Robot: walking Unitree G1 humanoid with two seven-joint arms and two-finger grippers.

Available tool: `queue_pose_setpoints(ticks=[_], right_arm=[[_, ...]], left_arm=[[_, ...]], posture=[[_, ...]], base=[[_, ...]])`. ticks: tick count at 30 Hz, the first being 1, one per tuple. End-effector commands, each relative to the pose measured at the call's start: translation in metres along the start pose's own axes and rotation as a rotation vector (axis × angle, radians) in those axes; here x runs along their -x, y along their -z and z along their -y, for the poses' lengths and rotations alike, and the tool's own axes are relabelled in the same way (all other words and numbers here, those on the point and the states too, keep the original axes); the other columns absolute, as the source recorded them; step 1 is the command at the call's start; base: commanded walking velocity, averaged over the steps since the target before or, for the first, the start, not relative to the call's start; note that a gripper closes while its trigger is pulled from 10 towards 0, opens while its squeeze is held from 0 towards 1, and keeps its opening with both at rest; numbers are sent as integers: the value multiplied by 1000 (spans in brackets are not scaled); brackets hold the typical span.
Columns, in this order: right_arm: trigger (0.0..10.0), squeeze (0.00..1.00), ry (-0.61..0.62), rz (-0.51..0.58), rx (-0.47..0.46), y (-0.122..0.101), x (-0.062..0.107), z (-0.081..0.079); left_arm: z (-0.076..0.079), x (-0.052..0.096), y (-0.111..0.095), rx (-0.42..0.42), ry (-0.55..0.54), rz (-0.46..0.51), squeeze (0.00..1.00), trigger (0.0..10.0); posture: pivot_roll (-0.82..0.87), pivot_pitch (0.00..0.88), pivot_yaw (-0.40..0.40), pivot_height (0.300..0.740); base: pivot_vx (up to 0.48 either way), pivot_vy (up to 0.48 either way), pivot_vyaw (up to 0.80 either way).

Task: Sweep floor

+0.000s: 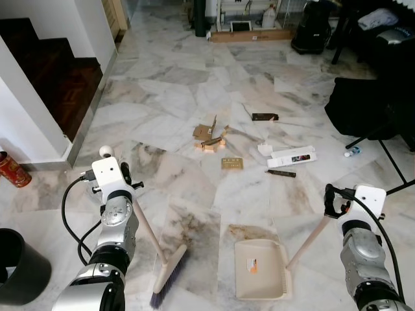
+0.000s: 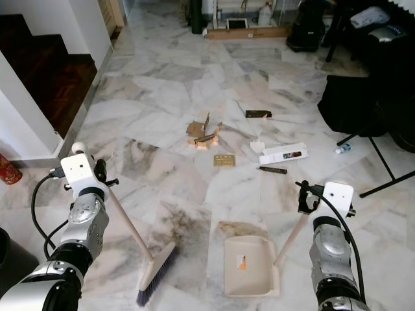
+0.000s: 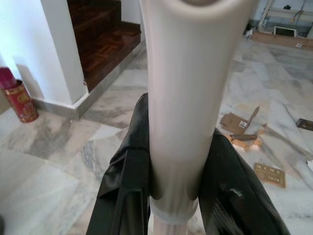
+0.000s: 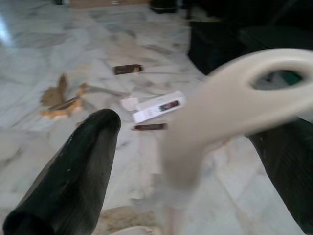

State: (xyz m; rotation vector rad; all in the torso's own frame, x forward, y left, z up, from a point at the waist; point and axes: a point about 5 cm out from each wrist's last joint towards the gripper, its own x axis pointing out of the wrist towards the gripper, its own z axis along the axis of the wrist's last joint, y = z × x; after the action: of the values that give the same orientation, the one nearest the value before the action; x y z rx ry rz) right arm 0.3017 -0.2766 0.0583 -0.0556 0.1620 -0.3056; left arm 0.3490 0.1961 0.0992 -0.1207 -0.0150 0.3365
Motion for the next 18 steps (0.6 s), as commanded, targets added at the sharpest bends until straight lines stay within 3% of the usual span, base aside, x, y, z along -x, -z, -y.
queue_pose_setpoints(ticks=[1,11,18], right_arm=[[10000,0,-33,5,15,0,0,-6],[10000,0,-62,30,26,-2,0,-11],[10000,0,55,61,48,-9,-3,5]], left_arm=[[-4,1,-2,-22,0,18,0,10000],[-13,12,7,-42,-7,6,0,10000],[-13,17,9,-47,-6,1,0,10000]], posture=[[-60,152,37,740],[-56,187,30,740],[-55,194,24,740]], base=[[0,0,0],[0,0,0],[0,0,0]])
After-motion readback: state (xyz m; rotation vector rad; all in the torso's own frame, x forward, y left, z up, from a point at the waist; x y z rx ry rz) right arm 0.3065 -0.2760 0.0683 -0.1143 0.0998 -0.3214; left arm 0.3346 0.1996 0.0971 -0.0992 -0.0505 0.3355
